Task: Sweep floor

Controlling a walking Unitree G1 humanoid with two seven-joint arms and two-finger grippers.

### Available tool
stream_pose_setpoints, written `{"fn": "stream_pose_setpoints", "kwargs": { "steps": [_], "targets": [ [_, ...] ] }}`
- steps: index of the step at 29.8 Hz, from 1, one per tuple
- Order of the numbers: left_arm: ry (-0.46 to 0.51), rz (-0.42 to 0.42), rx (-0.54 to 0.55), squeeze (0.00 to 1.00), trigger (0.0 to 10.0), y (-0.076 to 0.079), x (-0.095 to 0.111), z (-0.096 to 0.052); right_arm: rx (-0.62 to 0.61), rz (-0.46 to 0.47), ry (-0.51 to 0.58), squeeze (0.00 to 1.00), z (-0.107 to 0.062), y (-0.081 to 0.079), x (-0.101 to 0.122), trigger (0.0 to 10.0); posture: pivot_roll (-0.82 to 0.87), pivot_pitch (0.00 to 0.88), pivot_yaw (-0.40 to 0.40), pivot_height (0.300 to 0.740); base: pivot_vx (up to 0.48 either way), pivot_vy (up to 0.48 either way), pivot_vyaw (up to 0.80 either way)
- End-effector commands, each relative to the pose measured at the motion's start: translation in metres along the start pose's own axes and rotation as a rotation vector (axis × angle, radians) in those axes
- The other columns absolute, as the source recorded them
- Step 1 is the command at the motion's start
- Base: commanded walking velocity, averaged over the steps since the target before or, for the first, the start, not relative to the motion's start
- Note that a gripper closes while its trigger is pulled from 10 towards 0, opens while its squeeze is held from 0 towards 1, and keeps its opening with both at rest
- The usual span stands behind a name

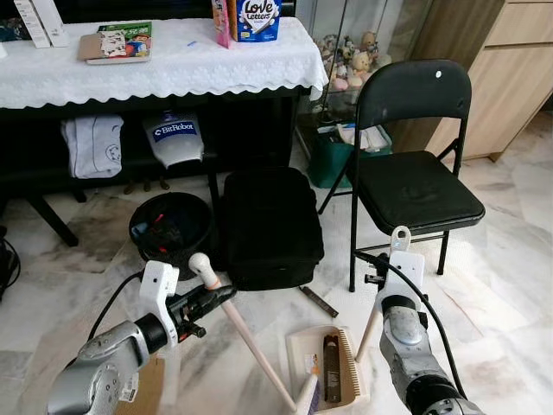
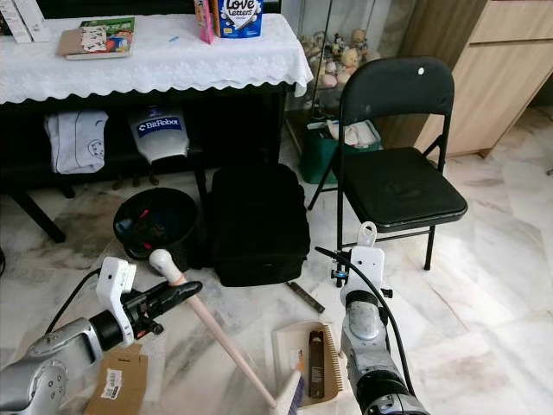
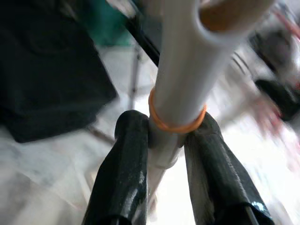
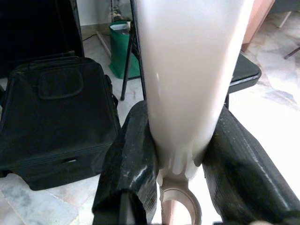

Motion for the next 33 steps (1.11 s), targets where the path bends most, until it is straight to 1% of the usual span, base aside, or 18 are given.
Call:
{"fn": "stream_pose_setpoints", "kwargs": {
  "steps": [1,2,4,6,8,10,14,16,19,21,25,26,32,33],
  "targets": [
    [0.085,0.036,0.066,0.00,10.0,-0.006,0.013,0.003,-0.010,0.006,-0.013,0.00,0.002,0.002,0.000,10.0,0.07,0.117,-0.078,0.740,0.000,0.000,0.00],
    [0.101,0.050,0.087,0.00,10.0,-0.008,0.016,0.004,-0.010,0.007,-0.012,0.00,0.002,0.002,0.000,10.0,0.07,0.117,-0.078,0.740,0.000,0.000,0.00],
    [0.185,0.093,0.184,0.00,10.0,-0.016,0.029,0.005,-0.013,0.012,-0.005,0.00,0.002,0.002,0.001,10.0,0.07,0.111,-0.076,0.740,0.000,0.000,0.00],
    [0.246,0.133,0.248,0.00,10.0,-0.019,0.038,0.005,-0.016,0.017,0.003,0.00,0.003,0.002,0.003,10.0,0.07,0.110,-0.075,0.740,0.000,0.000,0.00],
    [0.280,0.144,0.273,0.00,10.0,-0.020,0.041,0.005,-0.019,0.022,0.015,0.00,0.003,0.003,0.005,10.0,0.07,0.108,-0.074,0.740,0.000,0.000,0.00],
    [0.351,0.131,0.306,0.00,10.0,-0.020,0.046,0.006,-0.017,0.040,0.041,0.00,0.005,0.002,0.010,10.0,0.07,0.100,-0.071,0.740,0.000,0.000,0.00],
    [0.399,0.162,0.347,0.00,10.0,-0.019,0.046,0.007,-0.017,0.063,0.094,0.00,0.007,0.001,0.021,10.0,0.08,0.085,-0.070,0.740,0.000,0.000,0.00],
    [0.405,0.171,0.361,0.00,10.0,-0.020,0.043,0.009,-0.021,0.065,0.102,0.00,0.008,0.001,0.024,10.0,0.08,0.075,-0.068,0.740,0.000,0.000,0.00],
    [0.407,0.213,0.402,0.00,10.0,-0.023,0.035,0.011,-0.019,0.068,0.143,0.00,0.011,0.001,0.034,10.0,0.08,0.046,-0.061,0.740,0.000,0.000,0.00],
    [0.414,0.216,0.414,0.00,10.0,-0.025,0.035,0.011,-0.016,0.065,0.154,0.00,0.012,0.000,0.037,10.0,0.08,0.035,-0.057,0.740,0.000,0.000,0.00],
    [0.447,0.235,0.452,0.00,10.0,-0.030,0.041,0.011,-0.004,0.070,0.204,0.00,0.014,-0.002,0.047,10.0,0.09,0.001,-0.051,0.740,0.000,0.000,0.00],
    [0.475,0.250,0.475,0.00,10.0,-0.034,0.047,0.010,0.015,0.058,0.253,0.00,0.013,-0.006,0.056,10.0,0.09,0.000,-0.044,0.740,0.000,0.000,0.00],
    [0.490,0.266,0.486,0.00,10.0,-0.039,0.053,0.011,0.034,0.042,0.308,0.00,0.014,-0.010,0.067,10.0,0.09,0.000,-0.035,0.740,0.000,0.000,0.00],
    [0.493,0.274,0.488,0.00,10.0,-0.041,0.055,0.012,0.044,0.041,0.328,0.00,0.014,-0.013,0.071,10.0,0.09,0.000,-0.027,0.740,0.000,0.000,0.00]
  ]
}}
Point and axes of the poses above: a point about 5 cm out from each wrist's last joint towards the gripper, its own z axis pointing out of the wrist towards the gripper, its own x axis along the axis of the wrist's last joint, y = z × x, the point moved 1 cm from there along z, pointing out of the wrist towards the gripper, and after that the axes turned 8 degrees about -z, right-handed, at the moved point
